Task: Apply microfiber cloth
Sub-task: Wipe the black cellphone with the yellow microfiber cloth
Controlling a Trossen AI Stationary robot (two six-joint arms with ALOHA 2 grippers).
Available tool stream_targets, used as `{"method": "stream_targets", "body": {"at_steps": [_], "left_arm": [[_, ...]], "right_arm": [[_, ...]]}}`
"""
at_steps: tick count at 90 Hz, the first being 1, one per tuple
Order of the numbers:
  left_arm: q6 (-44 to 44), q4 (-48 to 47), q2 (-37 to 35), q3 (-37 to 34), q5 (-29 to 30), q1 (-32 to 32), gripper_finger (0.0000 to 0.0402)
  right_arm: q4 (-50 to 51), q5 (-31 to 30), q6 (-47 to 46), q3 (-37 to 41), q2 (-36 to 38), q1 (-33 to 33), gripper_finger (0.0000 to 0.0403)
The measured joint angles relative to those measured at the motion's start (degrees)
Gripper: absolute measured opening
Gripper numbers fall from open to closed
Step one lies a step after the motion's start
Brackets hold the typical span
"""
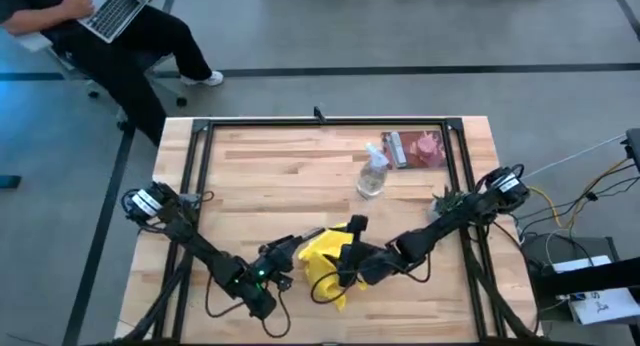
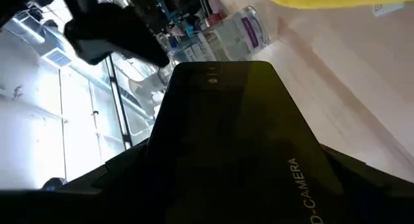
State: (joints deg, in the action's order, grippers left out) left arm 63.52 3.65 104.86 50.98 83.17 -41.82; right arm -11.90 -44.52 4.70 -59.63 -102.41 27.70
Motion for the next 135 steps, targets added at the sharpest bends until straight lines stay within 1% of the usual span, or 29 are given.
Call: {"method": "stream_targets", "body": {"at_steps": [8,15,22,30,38,46,58,70,82,86,94,102,108,127,135], "left_arm": [[1.0,0.0,0.0,0.0,-1.4,0.0,0.0316],[1.5,0.0,0.0,0.0,-2.0,0.0,0.0316],[1.6,0.0,0.0,0.2,-2.1,0.0,0.0316],[1.6,0.0,0.0,1.5,-2.2,0.0,0.0316],[1.6,0.3,0.0,3.2,-2.7,0.0,0.0316],[1.6,0.2,0.0,4.6,-2.8,-0.1,0.0316],[1.6,0.1,-0.1,4.9,-3.1,-0.1,0.0316],[1.6,0.2,-0.1,4.9,-4.6,-0.1,0.0319],[1.9,1.0,-0.1,5.0,-4.8,-0.1,0.0324],[2.3,0.8,-0.1,5.2,-4.9,-0.1,0.0327],[0.4,1.2,-0.1,5.5,-4.9,-0.1,0.0334],[-3.6,1.5,-0.1,5.6,-4.3,-0.1,0.0341],[-8.4,1.7,-0.1,5.6,-3.8,0.0,0.0343],[-24.3,1.7,-0.7,5.6,-2.7,-0.4,0.0346],[-30.8,2.3,-1.1,5.6,-2.7,-0.9,0.0346]], "right_arm": [[2.0,0.3,6.1,-2.0,0.1,-0.3,0.0339],[5.7,2.5,8.9,-4.0,0.1,-1.0,0.0338],[9.8,6.9,9.0,-5.7,0.1,-2.2,0.0329],[12.4,12.7,8.3,-6.6,0.1,-3.8,0.0307],[14.2,16.2,8.5,-6.6,0.1,-5.3,0.0277],[15.3,18.3,8.6,-6.8,0.1,-6.1,0.0242],[15.2,22.2,8.9,-8.1,0.1,-6.4,0.0184],[17.3,23.0,9.5,-9.4,0.1,-6.4,0.0115],[18.4,23.8,9.1,-9.7,0.2,-6.8,0.0033],[18.8,24.1,8.8,-9.7,0.2,-6.8,0.0018],[19.4,23.5,9.0,-9.7,0.2,-6.7,0.0020],[20.1,22.5,9.7,-9.7,0.3,-6.7,0.0021],[22.4,21.0,11.2,-10.4,0.4,-6.4,0.0013],[30.2,18.2,13.4,-13.3,1.2,-6.0,0.0012],[33.0,16.0,14.4,-14.3,1.6,-5.8,0.0012]]}}
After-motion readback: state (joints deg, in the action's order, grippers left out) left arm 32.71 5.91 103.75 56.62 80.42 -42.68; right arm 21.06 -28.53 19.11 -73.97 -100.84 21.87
